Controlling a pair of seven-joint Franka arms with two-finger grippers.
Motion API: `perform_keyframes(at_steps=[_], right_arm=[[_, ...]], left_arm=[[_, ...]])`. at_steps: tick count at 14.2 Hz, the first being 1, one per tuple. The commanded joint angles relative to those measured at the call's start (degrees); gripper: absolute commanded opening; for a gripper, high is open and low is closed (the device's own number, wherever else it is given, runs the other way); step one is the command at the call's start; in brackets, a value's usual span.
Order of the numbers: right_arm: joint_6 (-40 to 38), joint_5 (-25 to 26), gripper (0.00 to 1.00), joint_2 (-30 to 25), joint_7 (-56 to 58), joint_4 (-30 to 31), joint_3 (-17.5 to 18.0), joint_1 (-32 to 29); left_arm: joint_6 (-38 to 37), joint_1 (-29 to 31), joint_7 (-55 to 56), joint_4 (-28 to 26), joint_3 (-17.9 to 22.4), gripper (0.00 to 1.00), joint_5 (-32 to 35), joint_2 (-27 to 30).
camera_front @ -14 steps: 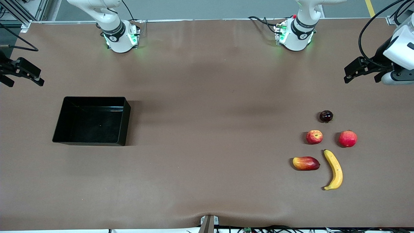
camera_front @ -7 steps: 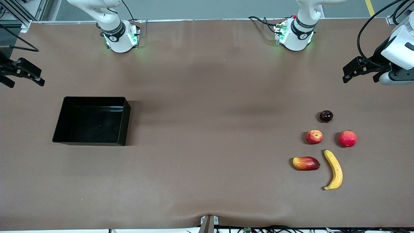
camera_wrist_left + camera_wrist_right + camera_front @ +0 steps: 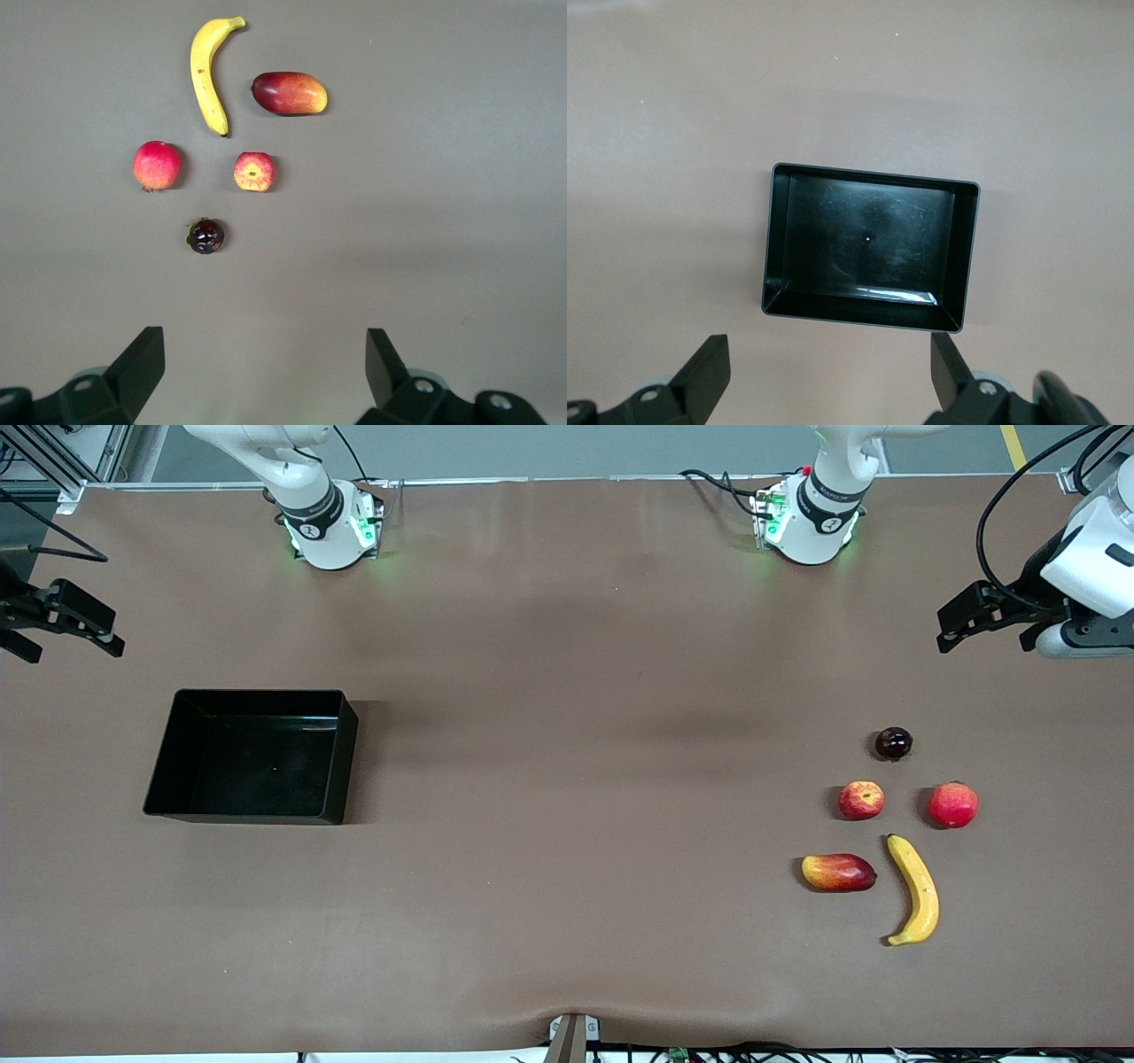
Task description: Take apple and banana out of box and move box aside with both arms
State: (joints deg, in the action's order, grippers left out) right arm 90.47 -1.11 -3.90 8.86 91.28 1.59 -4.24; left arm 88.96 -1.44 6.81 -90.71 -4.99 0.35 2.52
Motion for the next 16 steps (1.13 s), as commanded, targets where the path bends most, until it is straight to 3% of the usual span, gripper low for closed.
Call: perform_keyframes(at_steps=[1, 16], right_arm=[[-1.18, 0.23, 1.0, 0.47, 2.65, -1.37, 0.17, -0.33], [-1.7, 0.32, 1.0, 0.47, 2.39, -1.72, 0.25, 0.46]], left_arm=[[0.43, 0.13, 0.4, -0.08, 0.07, 1.0, 0.0, 0.39], [0.25, 0.04, 0.48, 1.77, 0.33, 1.0, 0.18, -1.11]])
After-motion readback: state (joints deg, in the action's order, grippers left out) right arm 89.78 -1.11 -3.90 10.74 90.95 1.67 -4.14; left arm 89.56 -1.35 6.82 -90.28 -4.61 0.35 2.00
